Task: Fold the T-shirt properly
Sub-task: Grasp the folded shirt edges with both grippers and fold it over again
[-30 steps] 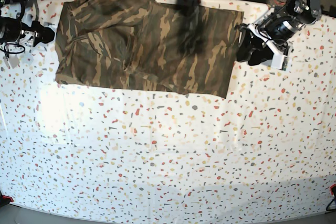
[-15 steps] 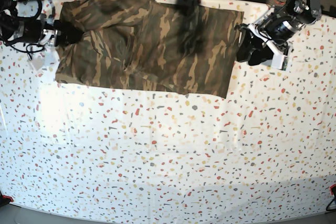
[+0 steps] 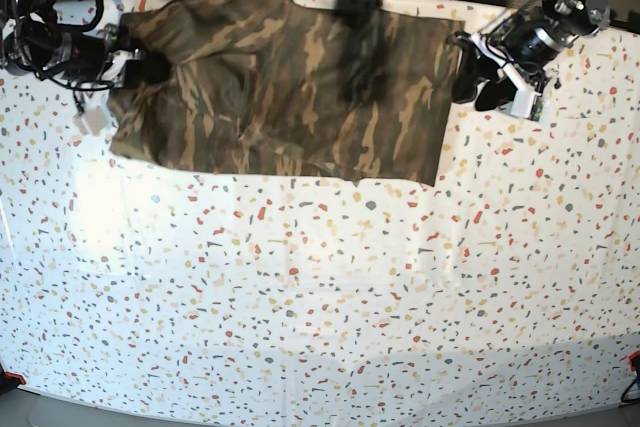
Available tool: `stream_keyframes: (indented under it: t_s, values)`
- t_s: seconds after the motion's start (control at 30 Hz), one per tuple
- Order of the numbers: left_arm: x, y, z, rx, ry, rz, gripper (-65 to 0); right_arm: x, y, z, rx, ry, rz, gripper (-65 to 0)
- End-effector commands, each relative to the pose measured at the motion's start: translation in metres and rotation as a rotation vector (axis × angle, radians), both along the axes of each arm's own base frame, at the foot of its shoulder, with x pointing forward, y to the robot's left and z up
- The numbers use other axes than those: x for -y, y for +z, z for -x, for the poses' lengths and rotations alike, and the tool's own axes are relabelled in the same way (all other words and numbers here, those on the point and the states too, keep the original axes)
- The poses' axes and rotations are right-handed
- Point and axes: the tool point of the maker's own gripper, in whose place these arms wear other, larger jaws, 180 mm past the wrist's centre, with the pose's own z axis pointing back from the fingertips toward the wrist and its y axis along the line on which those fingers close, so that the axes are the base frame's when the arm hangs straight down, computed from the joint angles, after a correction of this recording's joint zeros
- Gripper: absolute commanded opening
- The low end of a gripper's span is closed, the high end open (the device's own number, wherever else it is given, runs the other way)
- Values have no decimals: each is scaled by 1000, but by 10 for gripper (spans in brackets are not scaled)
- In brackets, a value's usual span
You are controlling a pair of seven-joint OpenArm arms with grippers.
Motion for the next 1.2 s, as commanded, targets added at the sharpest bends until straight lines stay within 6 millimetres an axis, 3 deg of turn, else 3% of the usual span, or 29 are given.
stream_keyframes:
  t_s: [0.0, 0.17, 0.23, 0.33, 0.57, 0.73, 0.83, 0.97, 1.17]
  values:
    - [-2, 10, -5, 45, 6, 6, -418, 13, 19, -15, 69, -17, 20, -650]
    - [-8, 4, 0, 24, 40, -20, -418, 39, 55, -32, 174, -66, 75, -650]
    - [-7, 3, 0, 22, 43, -13, -418, 38, 72, -37, 219, -49, 91, -650]
    - [8, 2, 3, 17, 38, 21, -418, 11, 97, -39, 281, 36, 73, -650]
    - [75, -7, 15, 4, -87, 34, -418, -74, 158, -36, 525, 187, 39, -650]
    - [91, -5, 16, 17, -107, 53, -418, -116, 188, -23, 634, 241, 14, -650]
    - [91, -5, 16, 17, -107, 53, -418, -135, 190, -18, 646, 260, -35, -650]
    - [91, -5, 16, 17, -107, 54, -418, -169, 169, -5, 580, 346, -66, -650]
    - [91, -5, 16, 16, -107, 53, -418, -208, 139, 6, 537, 474, 21, -650]
